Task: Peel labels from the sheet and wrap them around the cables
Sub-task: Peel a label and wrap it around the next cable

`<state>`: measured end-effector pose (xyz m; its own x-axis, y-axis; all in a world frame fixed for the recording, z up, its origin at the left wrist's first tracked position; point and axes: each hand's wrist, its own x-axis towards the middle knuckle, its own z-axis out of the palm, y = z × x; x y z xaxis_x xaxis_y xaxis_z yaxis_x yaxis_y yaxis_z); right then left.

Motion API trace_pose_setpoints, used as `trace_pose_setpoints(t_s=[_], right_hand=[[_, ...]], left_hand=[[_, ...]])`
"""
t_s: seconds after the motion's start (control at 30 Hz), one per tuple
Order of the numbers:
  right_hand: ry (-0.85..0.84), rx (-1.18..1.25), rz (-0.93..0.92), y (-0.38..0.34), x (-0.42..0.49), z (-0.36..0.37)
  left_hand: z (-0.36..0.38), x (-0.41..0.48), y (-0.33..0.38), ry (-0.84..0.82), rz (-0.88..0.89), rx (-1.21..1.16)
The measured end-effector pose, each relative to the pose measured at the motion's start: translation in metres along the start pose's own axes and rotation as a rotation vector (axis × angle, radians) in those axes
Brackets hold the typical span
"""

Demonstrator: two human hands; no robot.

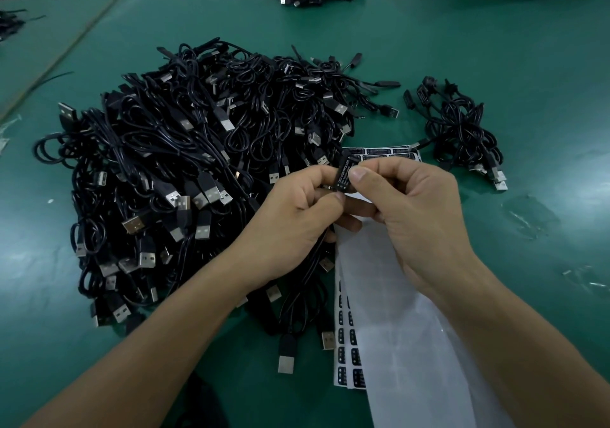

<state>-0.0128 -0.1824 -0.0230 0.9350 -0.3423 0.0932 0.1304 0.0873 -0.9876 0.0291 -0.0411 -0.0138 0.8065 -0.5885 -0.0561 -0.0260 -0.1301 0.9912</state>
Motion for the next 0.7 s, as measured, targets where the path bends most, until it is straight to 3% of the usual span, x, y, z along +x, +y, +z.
trace_pose_setpoints(t_s=[0.7], right_hand=[[-0.007, -0.064, -0.009, 0.0005, -0.0001, 0.001]], left_hand=[[-0.0021, 0.0002, -0.0007, -0.001, -0.005, 0.046]])
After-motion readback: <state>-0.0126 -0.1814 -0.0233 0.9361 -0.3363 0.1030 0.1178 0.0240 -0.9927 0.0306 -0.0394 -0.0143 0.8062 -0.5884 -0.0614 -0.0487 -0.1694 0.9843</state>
